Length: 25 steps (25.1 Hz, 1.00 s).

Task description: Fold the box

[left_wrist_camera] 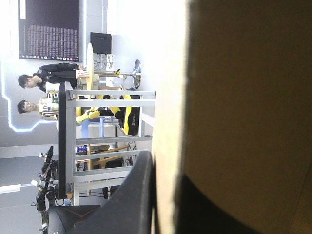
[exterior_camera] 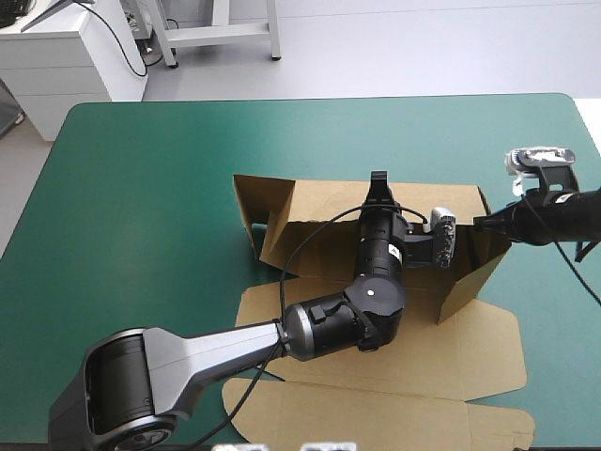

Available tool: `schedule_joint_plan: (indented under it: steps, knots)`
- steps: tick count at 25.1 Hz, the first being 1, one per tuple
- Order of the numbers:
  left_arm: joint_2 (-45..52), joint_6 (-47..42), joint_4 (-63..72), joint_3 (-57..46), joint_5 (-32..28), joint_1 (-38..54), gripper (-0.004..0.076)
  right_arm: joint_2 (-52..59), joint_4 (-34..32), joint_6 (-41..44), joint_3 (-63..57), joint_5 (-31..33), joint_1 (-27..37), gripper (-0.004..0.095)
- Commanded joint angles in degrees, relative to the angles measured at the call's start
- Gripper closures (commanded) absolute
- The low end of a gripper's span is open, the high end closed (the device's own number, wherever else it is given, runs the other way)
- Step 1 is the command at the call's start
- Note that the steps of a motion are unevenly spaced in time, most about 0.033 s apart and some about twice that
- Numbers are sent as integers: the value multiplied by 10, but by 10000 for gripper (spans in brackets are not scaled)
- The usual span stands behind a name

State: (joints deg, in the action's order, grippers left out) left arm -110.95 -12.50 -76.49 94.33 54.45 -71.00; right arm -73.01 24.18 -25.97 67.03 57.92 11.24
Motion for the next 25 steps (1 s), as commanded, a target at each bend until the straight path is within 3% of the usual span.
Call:
schedule_joint_plan:
  steps: [1,16,21,22,24,25]
  knots:
    - [26,-8,-8,14,1,-3,731,48,52,-21,-36,-58,4,929]
    - [6,6,28,3,3,-3,731,116,123,-86,-142,-122,4,929]
    - [6,32,15,3,3,-3,731,116,121,-177,-144,-123,4,918]
    - [6,32,11,3,3,-3,731,116,121,-180,-144,-120,4,905]
    - [6,32,2,3,3,-3,731,116,107,-180,-142,-103,4,780]
    - [6,32,2,3,3,-3,731,117,94,-182,-142,-95,4,648]
